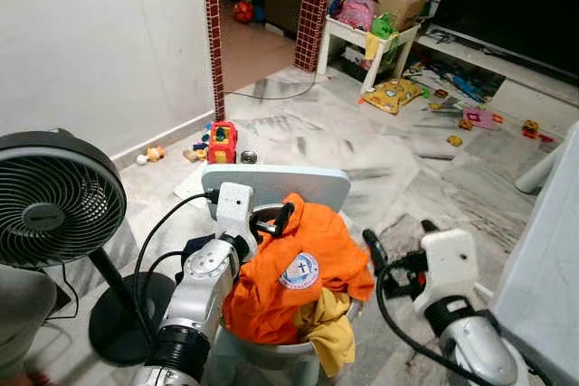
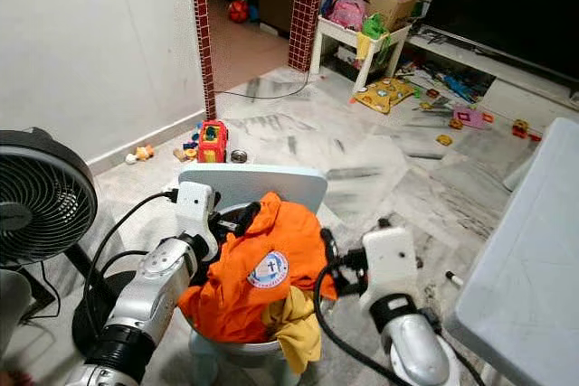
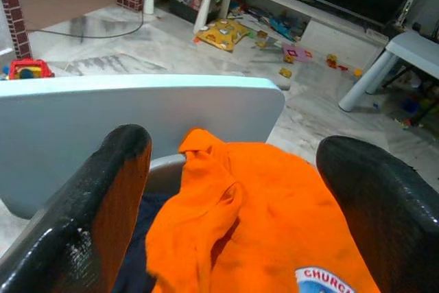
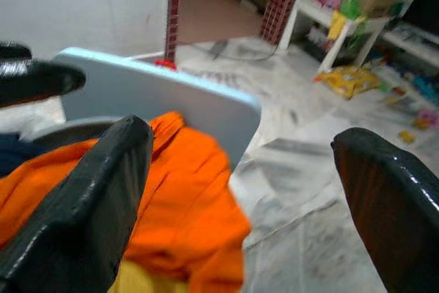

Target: Hang hanger

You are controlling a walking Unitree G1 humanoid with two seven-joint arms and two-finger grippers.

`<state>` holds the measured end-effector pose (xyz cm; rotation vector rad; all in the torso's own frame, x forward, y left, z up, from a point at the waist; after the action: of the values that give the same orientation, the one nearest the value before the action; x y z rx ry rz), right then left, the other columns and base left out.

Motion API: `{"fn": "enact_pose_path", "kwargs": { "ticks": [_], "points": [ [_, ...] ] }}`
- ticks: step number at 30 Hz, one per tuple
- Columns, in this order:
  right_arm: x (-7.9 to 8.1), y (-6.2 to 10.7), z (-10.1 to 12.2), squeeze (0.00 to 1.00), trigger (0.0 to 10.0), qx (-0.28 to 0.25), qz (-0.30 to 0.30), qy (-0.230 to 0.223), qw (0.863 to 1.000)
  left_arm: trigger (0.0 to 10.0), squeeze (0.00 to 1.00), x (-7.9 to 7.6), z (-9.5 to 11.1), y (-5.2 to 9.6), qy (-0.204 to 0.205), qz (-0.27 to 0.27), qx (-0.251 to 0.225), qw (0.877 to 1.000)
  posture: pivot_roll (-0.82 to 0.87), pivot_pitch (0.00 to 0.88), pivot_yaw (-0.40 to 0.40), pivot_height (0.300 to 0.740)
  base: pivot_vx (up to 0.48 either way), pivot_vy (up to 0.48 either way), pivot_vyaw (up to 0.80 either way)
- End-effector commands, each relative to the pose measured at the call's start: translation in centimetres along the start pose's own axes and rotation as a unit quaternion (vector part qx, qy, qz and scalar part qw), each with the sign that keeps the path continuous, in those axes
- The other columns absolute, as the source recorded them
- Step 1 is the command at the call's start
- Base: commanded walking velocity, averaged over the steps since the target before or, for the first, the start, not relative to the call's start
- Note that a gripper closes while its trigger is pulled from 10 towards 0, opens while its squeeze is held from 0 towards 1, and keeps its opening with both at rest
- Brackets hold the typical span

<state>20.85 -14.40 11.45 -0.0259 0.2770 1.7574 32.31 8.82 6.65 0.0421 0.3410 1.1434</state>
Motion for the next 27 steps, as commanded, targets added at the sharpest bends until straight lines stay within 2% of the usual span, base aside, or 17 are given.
{"fn": "enact_pose_path", "kwargs": {
  "ticks": [1, 4, 7, 11, 13, 15, 21, 27],
  "points": [
    [0.1, 0.6, 0.2, 0.00, 10.0, 0.004, -0.001, -0.006, 1.000, 10.0, 0.00, 0.0, 0.2, 0.6, -0.002, -0.004, 0.003, 1.000, -0.01, 0.008, -0.126, 0.740, 0.000, 0.000, 0.00],
    [0.5, 1.0, -0.3, 0.00, 10.0, 0.018, 0.003, -0.015, 1.000, 10.0, 0.00, 0.4, -0.2, 1.4, -0.004, 0.002, 0.015, 1.000, -0.01, 0.035, -0.131, 0.740, 0.000, 0.000, 0.00],
    [1.2, 1.7, -0.8, 0.00, 10.0, 0.035, 0.012, -0.027, 0.999, 10.0, 0.00, 0.9, -1.0, 3.0, -0.011, 0.010, 0.038, 0.999, 0.01, 0.089, -0.140, 0.740, 0.000, 0.000, 0.00],
    [1.4, 1.8, -0.9, 0.00, 10.0, 0.039, 0.015, -0.030, 0.999, 10.0, 0.00, 1.0, -1.1, 3.4, -0.013, 0.014, 0.042, 0.999, 0.01, 0.089, -0.140, 0.740, 0.000, 0.000, 0.00],
    [1.7, 2.2, -1.1, 0.00, 10.0, 0.049, 0.017, -0.037, 0.998, 10.0, 0.00, 1.3, -1.5, 4.3, -0.014, 0.024, 0.055, 0.998, 0.01, 0.113, -0.149, 0.740, 0.000, 0.000, 0.00],
    [1.8, 2.4, -1.1, 0.00, 10.0, 0.052, 0.018, -0.040, 0.998, 10.0, 0.00, 1.3, -1.5, 4.5, -0.013, 0.026, 0.057, 0.998, 0.01, 0.115, -0.149, 0.740, 0.000, 0.000, 0.00],
    [1.6, 3.0, -0.8, 0.00, 10.0, 0.062, 0.006, -0.046, 0.997, 10.0, 0.00, 0.7, -0.2, 3.5, -0.016, 0.020, 0.065, 0.998, -0.02, 0.139, -0.155, 0.740, 0.000, 0.000, 0.00],
    [1.6, 4.6, -1.2, 0.00, 10.0, 0.085, 0.002, -0.048, 0.995, 10.0, 0.00, 1.2, 0.6, 1.8, -0.022, 0.028, 0.069, 0.997, -0.05, 0.169, -0.171, 0.740, 0.000, 0.000, 0.00]
  ]
}}
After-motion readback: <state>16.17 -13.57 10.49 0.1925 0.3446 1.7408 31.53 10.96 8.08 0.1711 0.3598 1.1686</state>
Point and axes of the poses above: a point about 5 cm out from each wrist's last joint towards the gripper, its own y axis pointing back from the gripper into the wrist, its own z axis along the axis of the wrist's last joint, x = y × z, the point moved 2 cm from there along -y, pointing out of the wrist towards the gripper, and after that the axes turned 5 degrees about y, right-handed, at the moved point
